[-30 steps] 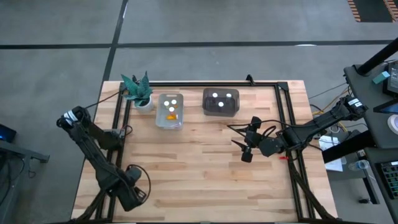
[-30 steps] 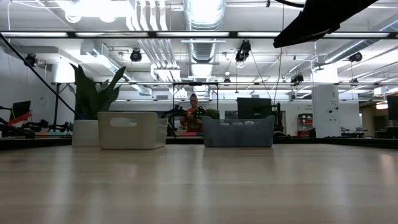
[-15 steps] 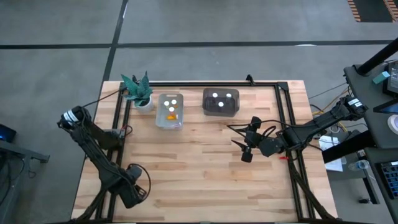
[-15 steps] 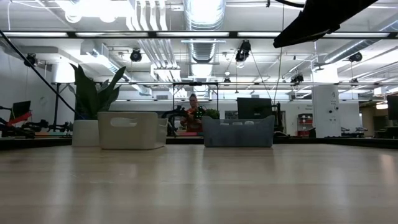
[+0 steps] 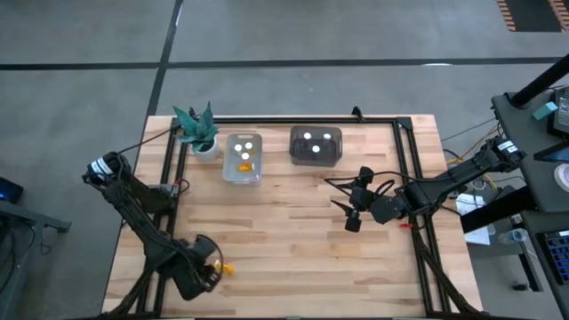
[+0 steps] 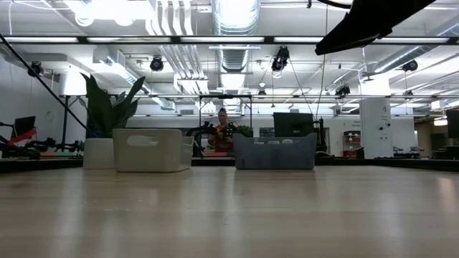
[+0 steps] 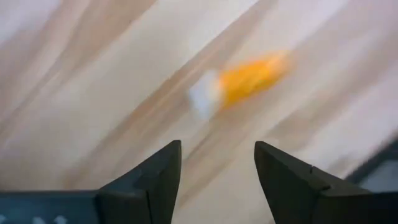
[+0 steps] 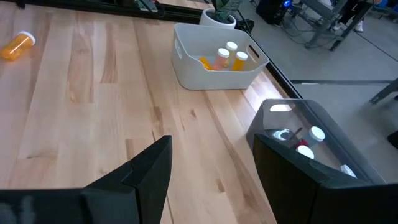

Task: Pick and place medicine bottles into bin by pill shape (circle, oval)
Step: Put the orange tablet bottle into the gray bin

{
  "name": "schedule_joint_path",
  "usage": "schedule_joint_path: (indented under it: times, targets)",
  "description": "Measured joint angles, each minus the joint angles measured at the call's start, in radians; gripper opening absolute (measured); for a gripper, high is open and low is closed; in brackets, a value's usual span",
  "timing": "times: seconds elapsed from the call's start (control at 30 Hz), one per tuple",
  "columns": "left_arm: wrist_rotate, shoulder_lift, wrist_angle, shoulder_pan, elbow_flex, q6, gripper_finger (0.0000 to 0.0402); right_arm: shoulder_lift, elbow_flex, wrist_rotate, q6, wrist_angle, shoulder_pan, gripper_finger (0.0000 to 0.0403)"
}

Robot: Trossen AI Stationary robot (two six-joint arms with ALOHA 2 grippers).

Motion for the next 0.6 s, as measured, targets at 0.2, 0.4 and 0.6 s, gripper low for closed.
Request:
schedule_joint_path:
  times: [0.2, 0.4, 0.6]
  targets:
    - [-0.161, 0.066, 0.149, 0.070, -0.001, 0.493, 0.0187, 0.000, 0.000, 0.000, 0.002, 0.000, 0.000, 0.0215]
    - [-0.072, 0.160, 0.153, 0.104, -0.001, 0.695, 0.0187, 0.000, 0.000, 0.000, 0.002, 0.000, 0.000, 0.0215]
    - [-0.012, 0.181, 0.153, 0.107, -0.002, 0.711, 0.0187, 0.000, 0.000, 0.000, -0.006, 0.000, 0.000, 0.0215]
